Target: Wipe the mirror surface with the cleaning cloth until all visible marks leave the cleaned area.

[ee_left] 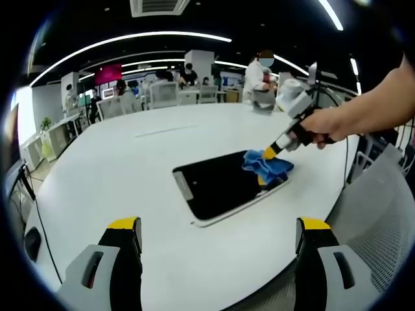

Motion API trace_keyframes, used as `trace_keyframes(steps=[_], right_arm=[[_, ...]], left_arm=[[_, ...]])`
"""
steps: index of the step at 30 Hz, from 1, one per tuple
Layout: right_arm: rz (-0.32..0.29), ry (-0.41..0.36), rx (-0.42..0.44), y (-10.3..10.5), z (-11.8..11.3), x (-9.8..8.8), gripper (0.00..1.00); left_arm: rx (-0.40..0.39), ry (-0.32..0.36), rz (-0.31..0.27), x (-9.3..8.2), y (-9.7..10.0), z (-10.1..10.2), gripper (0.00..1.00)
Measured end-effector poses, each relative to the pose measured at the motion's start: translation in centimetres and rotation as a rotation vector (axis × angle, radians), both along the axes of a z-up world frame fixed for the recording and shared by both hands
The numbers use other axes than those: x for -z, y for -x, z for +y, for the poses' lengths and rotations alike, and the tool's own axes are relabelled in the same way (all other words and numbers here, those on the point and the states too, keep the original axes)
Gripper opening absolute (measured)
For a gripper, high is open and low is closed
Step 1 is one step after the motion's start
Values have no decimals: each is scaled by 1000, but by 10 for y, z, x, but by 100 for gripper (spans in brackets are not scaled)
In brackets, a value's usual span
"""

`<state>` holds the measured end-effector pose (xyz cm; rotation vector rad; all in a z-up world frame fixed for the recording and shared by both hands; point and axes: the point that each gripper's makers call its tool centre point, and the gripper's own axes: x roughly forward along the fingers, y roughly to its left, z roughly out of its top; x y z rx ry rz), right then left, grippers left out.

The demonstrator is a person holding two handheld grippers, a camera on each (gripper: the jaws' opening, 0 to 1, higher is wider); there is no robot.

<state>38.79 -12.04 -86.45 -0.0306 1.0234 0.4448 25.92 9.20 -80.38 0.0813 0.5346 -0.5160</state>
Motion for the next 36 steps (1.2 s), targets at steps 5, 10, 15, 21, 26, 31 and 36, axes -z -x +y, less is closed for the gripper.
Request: trace_keyframes(steps=[5,10,15,21,26,31,36], right_arm=[[-2,13,-12,0,1,0,0],[-1,23,-20,0,1,0,0],[-7,31,-21,1,1,0,0],[-10,46,-37,6,3,0,0],[-3,42,-30,10,2,0,0],[1,43,-32,14,2,0,0],[6,49,-39,20,2,0,0]], left_arm=[[-2,1,1,1,0,1,99],[-5,5,0,1,-1,1,99],[-2,2,0,1,-1,1,99],[2,1,-2,-2,0,-2,99],[0,3,-4,-1,-1,-1,99],[-5,6,-6,-2,-1,0,99],[-5,5,-6,-2,-1,0,99]])
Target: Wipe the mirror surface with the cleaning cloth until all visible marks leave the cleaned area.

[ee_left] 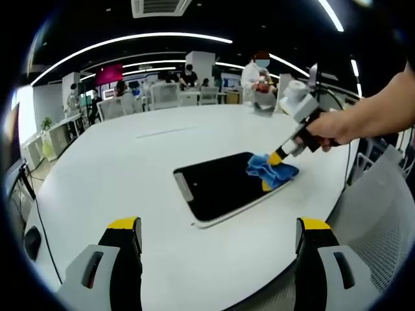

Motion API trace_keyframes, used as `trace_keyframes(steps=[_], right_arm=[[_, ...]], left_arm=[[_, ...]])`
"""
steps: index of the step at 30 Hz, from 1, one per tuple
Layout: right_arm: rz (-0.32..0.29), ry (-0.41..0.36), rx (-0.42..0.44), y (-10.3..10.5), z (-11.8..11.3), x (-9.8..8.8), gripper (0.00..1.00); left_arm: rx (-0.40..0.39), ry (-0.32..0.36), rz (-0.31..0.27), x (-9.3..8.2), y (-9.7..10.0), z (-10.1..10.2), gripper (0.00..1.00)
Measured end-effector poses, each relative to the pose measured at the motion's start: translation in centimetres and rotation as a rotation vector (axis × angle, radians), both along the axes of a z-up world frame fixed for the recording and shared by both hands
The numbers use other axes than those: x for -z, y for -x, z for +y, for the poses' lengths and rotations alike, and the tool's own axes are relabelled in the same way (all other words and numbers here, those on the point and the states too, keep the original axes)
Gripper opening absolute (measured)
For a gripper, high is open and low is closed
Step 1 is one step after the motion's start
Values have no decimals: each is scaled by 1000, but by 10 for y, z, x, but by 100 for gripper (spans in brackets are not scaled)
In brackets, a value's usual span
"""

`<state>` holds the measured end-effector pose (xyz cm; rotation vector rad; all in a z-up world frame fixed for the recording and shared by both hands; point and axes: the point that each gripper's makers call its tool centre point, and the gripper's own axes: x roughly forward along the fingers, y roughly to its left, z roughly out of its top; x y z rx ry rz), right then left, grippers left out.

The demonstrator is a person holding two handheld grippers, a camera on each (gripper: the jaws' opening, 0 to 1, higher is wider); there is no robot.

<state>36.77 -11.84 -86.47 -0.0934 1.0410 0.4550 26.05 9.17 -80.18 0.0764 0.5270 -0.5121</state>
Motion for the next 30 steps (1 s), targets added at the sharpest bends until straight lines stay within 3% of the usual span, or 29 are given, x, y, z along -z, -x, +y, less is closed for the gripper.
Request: trace_keyframes(steps=[30], right_arm=[[37,-12,23,27,-2,0,0]], left_arm=[[3,-1,3,-1,0,-1,99]])
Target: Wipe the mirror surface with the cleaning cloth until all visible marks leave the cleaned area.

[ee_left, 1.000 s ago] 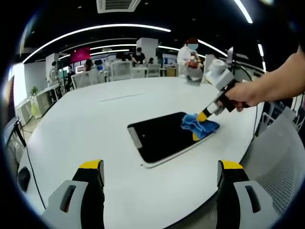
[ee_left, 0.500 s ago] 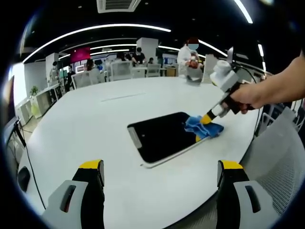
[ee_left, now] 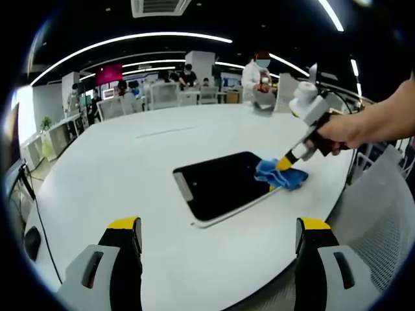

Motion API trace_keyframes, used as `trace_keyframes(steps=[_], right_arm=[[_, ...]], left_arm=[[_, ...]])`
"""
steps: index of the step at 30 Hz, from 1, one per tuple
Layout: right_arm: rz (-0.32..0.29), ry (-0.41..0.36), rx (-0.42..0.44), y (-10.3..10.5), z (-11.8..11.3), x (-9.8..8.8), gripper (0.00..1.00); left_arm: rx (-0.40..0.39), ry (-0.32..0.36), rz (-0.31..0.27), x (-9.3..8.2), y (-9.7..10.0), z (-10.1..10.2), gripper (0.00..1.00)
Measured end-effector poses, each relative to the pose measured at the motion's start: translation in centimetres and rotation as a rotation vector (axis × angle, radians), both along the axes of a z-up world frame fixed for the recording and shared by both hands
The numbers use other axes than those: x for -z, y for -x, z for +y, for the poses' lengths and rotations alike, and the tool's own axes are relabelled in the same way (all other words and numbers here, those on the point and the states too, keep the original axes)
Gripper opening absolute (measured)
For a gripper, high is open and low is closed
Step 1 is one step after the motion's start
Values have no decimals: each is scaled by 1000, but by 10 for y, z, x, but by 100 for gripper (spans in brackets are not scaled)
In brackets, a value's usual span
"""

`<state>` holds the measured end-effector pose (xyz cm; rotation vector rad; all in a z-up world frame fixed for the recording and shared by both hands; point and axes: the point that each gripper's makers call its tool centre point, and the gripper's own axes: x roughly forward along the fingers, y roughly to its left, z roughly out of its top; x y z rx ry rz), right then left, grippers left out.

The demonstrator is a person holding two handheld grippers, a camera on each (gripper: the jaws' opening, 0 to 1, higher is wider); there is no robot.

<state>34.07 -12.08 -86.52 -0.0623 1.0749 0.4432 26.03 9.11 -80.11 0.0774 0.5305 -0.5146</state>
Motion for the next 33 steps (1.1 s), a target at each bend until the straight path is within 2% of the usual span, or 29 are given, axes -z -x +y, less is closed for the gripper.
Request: trace_keyframes(steps=[33], right_arm=[[9,-15,15,4,2,0,0]], left_arm=[[-1,-2,4,1,0,0,99]])
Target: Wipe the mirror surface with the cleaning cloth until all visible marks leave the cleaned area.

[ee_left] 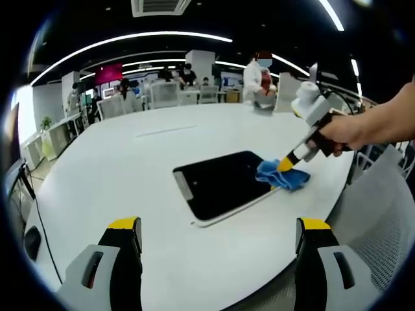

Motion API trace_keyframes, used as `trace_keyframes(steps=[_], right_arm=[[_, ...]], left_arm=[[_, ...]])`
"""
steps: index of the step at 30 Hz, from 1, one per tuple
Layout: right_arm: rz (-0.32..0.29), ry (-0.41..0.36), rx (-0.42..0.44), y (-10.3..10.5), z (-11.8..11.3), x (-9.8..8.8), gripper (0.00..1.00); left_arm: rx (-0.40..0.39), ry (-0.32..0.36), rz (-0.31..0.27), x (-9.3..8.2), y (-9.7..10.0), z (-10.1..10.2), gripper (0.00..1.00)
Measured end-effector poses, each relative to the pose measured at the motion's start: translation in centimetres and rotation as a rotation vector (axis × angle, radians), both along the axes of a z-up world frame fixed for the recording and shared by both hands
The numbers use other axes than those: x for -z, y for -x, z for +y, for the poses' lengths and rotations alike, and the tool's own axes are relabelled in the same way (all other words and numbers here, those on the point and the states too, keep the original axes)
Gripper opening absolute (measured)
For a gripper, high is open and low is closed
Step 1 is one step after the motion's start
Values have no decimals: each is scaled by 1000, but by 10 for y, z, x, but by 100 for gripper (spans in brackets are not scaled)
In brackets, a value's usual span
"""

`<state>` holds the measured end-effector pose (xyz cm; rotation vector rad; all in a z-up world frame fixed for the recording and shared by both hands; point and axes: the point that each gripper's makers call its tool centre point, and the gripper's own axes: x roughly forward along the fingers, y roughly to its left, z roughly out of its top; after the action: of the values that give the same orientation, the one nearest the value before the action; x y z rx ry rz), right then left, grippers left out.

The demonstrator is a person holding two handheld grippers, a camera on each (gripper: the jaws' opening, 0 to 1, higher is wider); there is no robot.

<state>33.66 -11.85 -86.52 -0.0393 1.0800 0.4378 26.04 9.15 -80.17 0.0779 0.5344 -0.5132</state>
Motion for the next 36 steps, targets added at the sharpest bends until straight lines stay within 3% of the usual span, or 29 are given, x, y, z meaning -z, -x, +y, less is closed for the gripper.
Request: trace_keyframes(steps=[24,36], right_arm=[[3,-15,8,0,9,1,0],[4,-25,-9,1,24,1,0]], left_arm=[[-3,5,-4,0,0,0,99],[-7,8,-7,-1,-1,1,99]])
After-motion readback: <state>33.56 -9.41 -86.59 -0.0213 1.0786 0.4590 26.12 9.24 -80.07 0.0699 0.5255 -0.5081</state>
